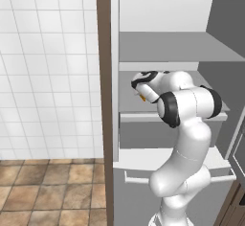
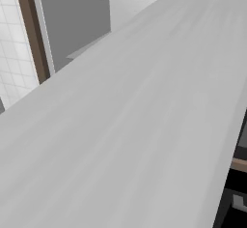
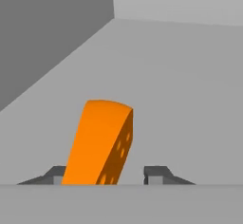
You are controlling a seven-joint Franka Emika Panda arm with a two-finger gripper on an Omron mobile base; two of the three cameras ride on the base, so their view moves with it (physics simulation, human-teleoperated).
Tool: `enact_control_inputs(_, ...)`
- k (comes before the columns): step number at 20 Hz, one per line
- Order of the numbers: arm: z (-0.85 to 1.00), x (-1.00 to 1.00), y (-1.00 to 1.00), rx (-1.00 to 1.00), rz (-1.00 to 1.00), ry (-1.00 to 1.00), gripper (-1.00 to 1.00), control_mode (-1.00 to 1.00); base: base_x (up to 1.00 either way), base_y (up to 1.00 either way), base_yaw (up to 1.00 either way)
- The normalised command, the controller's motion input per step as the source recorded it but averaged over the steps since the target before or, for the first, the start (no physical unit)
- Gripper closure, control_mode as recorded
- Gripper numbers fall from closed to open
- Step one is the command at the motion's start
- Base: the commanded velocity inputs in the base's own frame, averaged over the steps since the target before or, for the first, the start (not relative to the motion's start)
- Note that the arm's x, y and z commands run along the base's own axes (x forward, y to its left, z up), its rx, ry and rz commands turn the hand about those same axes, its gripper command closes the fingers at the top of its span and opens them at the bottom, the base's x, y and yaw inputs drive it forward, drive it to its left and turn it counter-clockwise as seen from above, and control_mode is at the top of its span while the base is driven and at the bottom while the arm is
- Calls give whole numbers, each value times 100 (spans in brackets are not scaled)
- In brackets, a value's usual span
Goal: Take the cheese, steak, and potato from the fridge and place them on the plate on the dining counter to create an appetizer plate.
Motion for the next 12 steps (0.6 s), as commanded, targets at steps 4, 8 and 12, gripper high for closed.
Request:
enact_control_inputs(4, -34, 0, 0, 0, 0, 0, 100, -100, 0, 0, 0)
enact_control_inputs(8, -1, 0, 0, 0, 0, 0, 100, -100, 0, 0, 0)
enact_control_inputs(12, 0, 0, 0, 0, 0, 0, 100, -100, 0, 0, 0)
